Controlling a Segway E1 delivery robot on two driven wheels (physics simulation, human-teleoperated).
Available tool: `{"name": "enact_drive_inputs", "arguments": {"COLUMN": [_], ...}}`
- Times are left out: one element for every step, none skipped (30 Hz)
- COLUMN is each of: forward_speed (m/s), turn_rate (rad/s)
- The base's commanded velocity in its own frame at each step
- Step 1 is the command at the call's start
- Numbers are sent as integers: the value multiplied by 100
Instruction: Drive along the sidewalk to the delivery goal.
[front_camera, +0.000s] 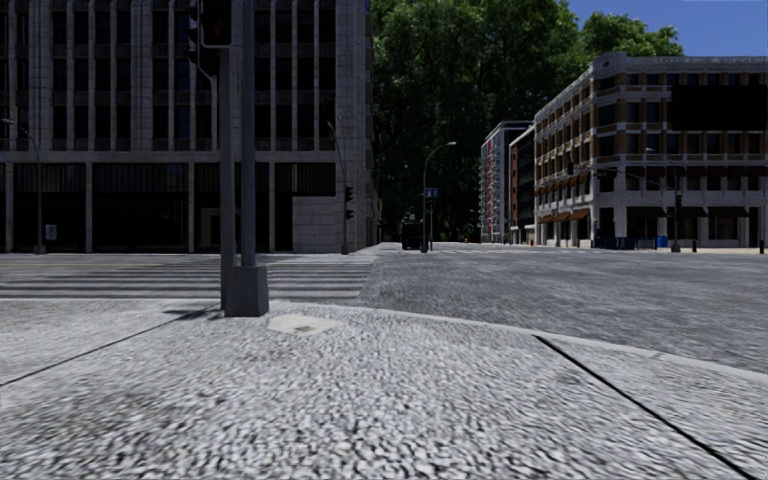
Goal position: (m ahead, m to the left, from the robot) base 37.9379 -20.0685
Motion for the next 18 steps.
{"name": "enact_drive_inputs", "arguments": {"forward_speed": [200,200,200,200,200,200,200,200,200,200,200,200,200,200,200,200,200,200], "turn_rate": [41,50,56,70,70,71,71,71,71,71,71,71,71,74,87,87,98,103]}}
